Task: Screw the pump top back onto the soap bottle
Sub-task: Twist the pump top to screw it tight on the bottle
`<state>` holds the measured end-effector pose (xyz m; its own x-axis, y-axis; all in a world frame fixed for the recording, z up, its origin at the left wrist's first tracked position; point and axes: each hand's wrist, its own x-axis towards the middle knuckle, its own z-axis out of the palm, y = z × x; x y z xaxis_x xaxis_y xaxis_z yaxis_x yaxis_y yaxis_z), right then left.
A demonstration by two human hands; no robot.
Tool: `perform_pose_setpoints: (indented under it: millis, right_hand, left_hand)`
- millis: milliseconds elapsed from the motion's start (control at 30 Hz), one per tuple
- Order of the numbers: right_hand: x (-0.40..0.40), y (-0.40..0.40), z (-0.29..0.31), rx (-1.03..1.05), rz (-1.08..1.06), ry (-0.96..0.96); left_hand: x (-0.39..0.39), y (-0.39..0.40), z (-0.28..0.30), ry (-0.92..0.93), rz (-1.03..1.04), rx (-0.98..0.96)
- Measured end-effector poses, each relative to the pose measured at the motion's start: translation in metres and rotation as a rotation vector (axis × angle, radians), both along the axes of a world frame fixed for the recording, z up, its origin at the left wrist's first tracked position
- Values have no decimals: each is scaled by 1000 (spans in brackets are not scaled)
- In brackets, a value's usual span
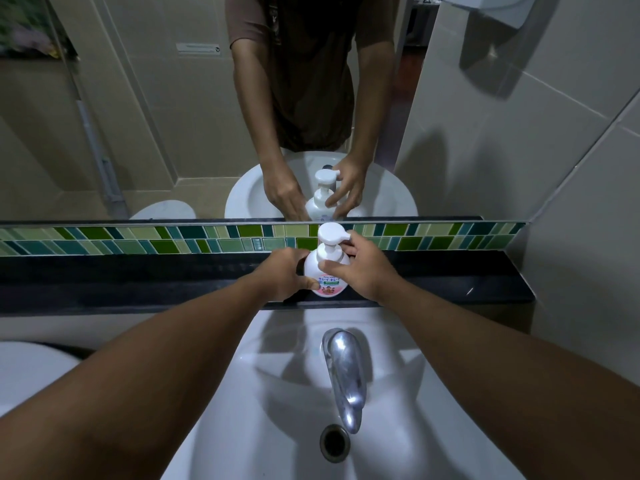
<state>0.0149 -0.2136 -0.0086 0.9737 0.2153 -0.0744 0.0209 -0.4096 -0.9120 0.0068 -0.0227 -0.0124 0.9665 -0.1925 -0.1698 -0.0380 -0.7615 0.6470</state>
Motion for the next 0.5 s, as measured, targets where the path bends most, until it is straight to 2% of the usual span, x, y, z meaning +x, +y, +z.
perform_pose_setpoints:
  millis: [133,367,500]
  right_hand:
    - [-6,12,3,-26,-129,-106]
    - [-2,-6,2,87,54,-54]
    - [0,-10,2,-29,120,-30]
  left_hand:
    - [-1,0,-1,-3,-12,-20]
    - [-1,-2,2,14,-3,-20]
    - [-1,-1,0,24,7,-28]
